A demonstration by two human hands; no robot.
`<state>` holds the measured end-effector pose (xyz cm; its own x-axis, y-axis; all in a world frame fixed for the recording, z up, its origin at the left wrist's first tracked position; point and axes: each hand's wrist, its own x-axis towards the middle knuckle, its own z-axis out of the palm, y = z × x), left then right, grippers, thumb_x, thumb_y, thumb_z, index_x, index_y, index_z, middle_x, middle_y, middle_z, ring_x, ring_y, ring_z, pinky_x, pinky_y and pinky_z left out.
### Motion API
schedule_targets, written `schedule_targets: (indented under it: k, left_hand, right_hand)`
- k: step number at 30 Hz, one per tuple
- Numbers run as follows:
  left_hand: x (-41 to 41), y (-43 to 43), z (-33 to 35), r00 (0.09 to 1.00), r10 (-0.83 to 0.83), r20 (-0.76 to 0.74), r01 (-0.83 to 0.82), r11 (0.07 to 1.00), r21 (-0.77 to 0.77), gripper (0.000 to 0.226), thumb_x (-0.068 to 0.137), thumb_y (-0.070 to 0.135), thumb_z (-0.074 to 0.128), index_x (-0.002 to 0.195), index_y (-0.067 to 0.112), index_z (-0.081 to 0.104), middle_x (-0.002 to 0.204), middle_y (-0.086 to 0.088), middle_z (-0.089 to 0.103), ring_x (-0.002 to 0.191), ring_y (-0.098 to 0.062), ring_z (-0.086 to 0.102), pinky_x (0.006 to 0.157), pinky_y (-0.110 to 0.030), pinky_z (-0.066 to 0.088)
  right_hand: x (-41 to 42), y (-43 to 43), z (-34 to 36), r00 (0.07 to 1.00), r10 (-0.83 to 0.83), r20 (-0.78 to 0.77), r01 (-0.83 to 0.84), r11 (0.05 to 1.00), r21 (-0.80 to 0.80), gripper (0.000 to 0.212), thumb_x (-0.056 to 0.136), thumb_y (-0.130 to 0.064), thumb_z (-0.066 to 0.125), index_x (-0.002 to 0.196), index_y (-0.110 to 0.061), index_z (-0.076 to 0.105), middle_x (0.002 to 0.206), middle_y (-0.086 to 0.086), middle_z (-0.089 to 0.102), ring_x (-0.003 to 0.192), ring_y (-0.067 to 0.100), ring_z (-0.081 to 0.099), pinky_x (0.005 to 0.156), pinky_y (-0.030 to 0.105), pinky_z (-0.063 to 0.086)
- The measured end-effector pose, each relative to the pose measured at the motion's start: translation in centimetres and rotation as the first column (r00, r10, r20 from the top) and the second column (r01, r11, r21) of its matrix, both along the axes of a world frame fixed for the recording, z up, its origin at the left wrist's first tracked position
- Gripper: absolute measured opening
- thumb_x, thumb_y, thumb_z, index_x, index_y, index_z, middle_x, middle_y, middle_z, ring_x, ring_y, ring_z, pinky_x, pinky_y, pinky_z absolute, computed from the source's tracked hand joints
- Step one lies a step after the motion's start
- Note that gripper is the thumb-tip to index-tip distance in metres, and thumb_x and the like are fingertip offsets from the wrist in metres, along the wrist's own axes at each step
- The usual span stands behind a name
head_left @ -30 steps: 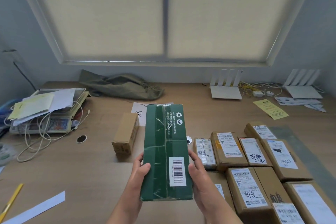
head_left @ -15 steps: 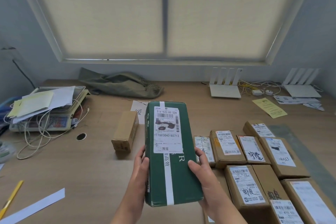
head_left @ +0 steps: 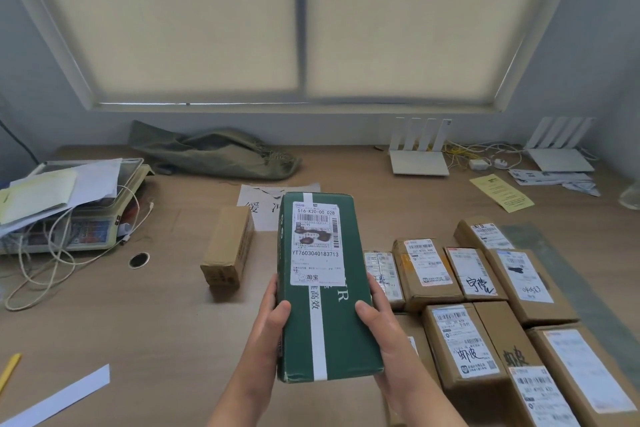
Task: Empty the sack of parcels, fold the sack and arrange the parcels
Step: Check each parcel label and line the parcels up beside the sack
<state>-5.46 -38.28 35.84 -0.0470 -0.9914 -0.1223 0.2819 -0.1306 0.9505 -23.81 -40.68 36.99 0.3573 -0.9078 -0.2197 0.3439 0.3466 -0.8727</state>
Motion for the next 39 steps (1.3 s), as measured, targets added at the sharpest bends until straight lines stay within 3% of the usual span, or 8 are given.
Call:
schedule_targets:
  k: [7,9,16,22,27,29,32,39]
  left_hand:
    - [-0.2,-2.1,-1.1,0.999,-0.043,-0.005,0.043,0.998,-0.038,0.065,0.089,0.046,0.051,0.150,0.028,0.037,0.144,-0.005,0.059,0.129,-0.028,0.059,0.097,-0.037,0.055]
    - [-0.3,-2.3,-1.8,0.998,-0.054,-0.015,0.053,0.998,-0.022,0.059,0.093,0.041,0.044,0.150,0.027,0.038,0.142,-0.004,0.060,0.128,-0.027,0.060,0.095,-0.035,0.055]
    - [-0.4,-2.7,-5.5,0.998,-0.060,-0.010,0.060,0.991,0.119,0.056,0.094,0.042,0.041,0.149,0.030,0.042,0.142,-0.005,0.061,0.128,-0.030,0.060,0.108,-0.052,0.045]
    - [-0.6,-2.0,-11.5,1.000,-0.027,0.005,0.024,0.955,0.295,0.058,0.088,0.035,0.053,0.145,0.026,0.048,0.137,-0.007,0.064,0.125,-0.031,0.062,0.111,-0.055,0.041]
    - [-1.2,-0.8,-14.5,0.998,-0.001,0.060,-0.022,0.921,0.390,0.080,0.067,0.043,0.069,0.142,0.025,0.049,0.131,-0.002,0.068,0.119,-0.024,0.066,0.108,-0.051,0.045]
    - [-1.7,-0.4,-15.3,0.996,-0.009,0.086,-0.029,0.906,0.423,0.079,0.067,0.041,0.069,0.143,0.029,0.048,0.129,0.002,0.069,0.115,-0.018,0.068,0.103,-0.042,0.051]
    - [-2.5,0.0,-15.9,0.992,-0.006,0.128,-0.053,0.886,0.460,0.068,0.073,0.032,0.063,0.140,0.032,0.048,0.113,0.015,0.075,0.100,-0.007,0.072,0.078,-0.019,0.056]
    - [-4.5,-0.3,-15.0,0.985,-0.049,0.167,-0.037,0.879,0.475,0.062,0.077,0.035,0.060,0.137,0.042,0.045,0.118,0.016,0.073,0.103,-0.009,0.072,0.087,-0.030,0.055]
  right_hand:
    - [0.4,-1.3,-1.8,0.996,-0.068,-0.055,0.069,0.997,0.030,0.083,0.067,-0.047,0.083,0.141,-0.043,0.044,0.130,0.003,0.067,0.117,0.029,0.065,0.096,0.046,0.052]
    - [0.4,-1.4,-2.5,0.994,-0.086,-0.063,0.089,0.995,0.042,0.078,0.072,-0.045,0.081,0.140,-0.044,0.045,0.129,0.004,0.068,0.117,0.030,0.066,0.096,0.046,0.052]
    - [0.2,-1.0,-5.9,0.985,-0.107,-0.137,0.123,0.985,0.117,0.061,0.088,-0.033,0.071,0.140,-0.045,0.043,0.128,0.001,0.069,0.115,0.026,0.067,0.099,0.046,0.053]
    - [-0.1,-0.2,-10.4,0.964,-0.072,-0.254,0.129,0.968,0.216,0.053,0.098,-0.023,0.060,0.143,-0.045,0.041,0.131,-0.005,0.067,0.113,0.021,0.068,0.098,0.044,0.054]
    - [-0.5,0.7,-13.3,0.943,-0.027,-0.331,0.133,0.944,0.301,0.054,0.101,-0.016,0.054,0.145,-0.044,0.040,0.129,-0.003,0.069,0.111,0.021,0.069,0.099,0.045,0.054]
    - [-0.7,1.0,-13.7,0.926,0.000,-0.378,0.126,0.943,0.309,0.054,0.103,-0.015,0.050,0.147,-0.043,0.037,0.130,-0.005,0.066,0.110,0.017,0.070,0.095,0.039,0.056]
    - [-1.2,1.1,-13.9,0.902,0.043,-0.430,0.105,0.944,0.314,0.054,0.105,-0.013,0.045,0.149,-0.042,0.032,0.128,-0.013,0.062,0.106,0.008,0.069,0.081,0.024,0.057]
    - [-2.6,0.6,-13.4,0.862,0.051,-0.505,0.129,0.940,0.315,0.054,0.106,-0.011,0.040,0.149,-0.042,0.027,0.116,-0.024,0.058,0.099,-0.002,0.063,0.066,0.011,0.052]
